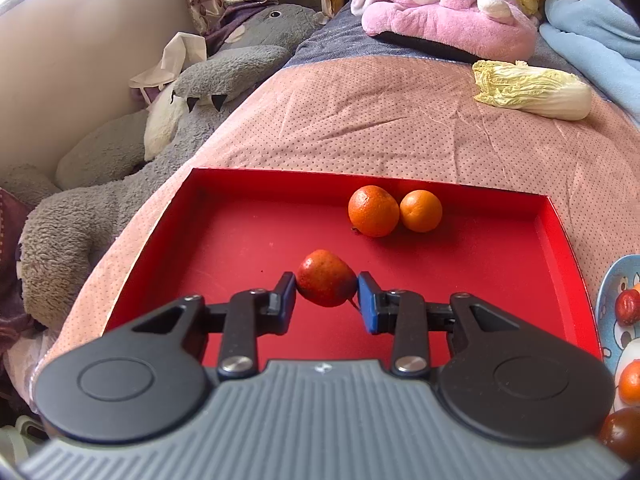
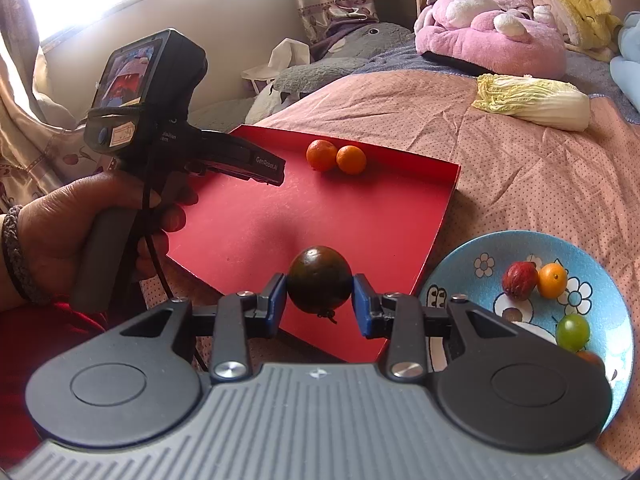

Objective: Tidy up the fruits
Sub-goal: 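Carry the red tomato with the left gripper while the right carries the dark brown tomato to the plate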

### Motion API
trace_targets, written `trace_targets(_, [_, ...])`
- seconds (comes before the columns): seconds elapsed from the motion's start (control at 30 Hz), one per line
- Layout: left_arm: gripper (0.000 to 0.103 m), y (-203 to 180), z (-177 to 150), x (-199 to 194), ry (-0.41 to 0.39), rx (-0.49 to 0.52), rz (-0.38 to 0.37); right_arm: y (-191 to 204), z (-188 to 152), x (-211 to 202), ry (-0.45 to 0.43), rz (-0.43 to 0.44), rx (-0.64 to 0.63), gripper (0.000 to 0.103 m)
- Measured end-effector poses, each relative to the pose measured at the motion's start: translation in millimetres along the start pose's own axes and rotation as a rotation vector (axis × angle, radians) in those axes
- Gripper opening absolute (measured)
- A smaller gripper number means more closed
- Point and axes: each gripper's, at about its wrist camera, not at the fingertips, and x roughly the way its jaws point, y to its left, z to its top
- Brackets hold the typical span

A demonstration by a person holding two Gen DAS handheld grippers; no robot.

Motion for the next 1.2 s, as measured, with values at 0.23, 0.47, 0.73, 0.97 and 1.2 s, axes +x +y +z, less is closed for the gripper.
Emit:
trace_targets(0.23, [0.037, -12, -11, -10, 0.023, -0.044, -0.051, -3, 0, -3, -0.008, -0.008, -0.002, 0.041])
trace_targets(0.47, [0.037, -31, -21, -17, 0.021, -0.011, -0.072, -13, -3, -15, -0.023, -0.033, 0.009, 0.041])
trace_targets(0.73, [0.037, -55, -34, -23, 0.004, 0.035, -0.047, -29, -2, -31, -0.053, -0.064, 0.036, 0.041])
trace_targets(0.97, [0.037, -64, -38, -23, -0.001, 0.058, -0.032, -35, -3, -38, -0.068, -0.065, 0.045, 0.041])
trace_targets(1.2, [0.037, -67, -38, -23, 0.0, 0.064, -0.037, -35, -8, -40, -0.063, -0.062, 0.053, 0.041])
